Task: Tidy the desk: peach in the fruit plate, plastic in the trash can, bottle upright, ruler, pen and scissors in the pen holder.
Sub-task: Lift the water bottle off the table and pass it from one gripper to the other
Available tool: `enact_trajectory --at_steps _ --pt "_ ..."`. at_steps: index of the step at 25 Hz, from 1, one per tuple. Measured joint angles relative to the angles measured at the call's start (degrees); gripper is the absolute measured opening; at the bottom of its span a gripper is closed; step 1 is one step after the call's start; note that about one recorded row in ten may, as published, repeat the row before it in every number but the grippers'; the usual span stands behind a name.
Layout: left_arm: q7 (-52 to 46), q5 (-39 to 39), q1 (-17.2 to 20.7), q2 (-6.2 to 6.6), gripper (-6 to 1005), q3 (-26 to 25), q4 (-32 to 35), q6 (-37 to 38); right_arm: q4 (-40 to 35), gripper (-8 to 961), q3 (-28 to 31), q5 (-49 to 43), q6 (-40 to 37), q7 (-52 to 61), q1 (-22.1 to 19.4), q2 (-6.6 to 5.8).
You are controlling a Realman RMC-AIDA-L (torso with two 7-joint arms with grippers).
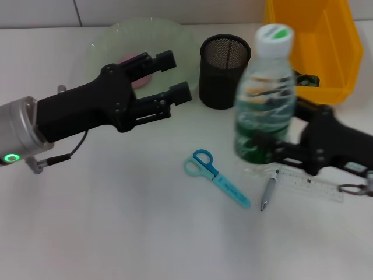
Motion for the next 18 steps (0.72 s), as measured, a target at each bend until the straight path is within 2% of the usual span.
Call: enact_trajectory --at_steps 1,7,18 --pt "0.7 0.0 -0.4 0.00 800 0.0 -0.6 0.0 2.5 748 -1.9 0.0 1.8 -1.1 1.8 0.21" --pt "1.5 -0.1 -1.8 -0.22 792 0.7 -1.4 -0.2 8.3 747 -5.1 0.0 6.0 -4.0 5.9 0.42" --pt "1.7 0.1 -3.1 -0.34 777 2.2 -2.7 -1.5 11.6 744 -6.3 0.2 8.9 -5.8 8.8 0.71"
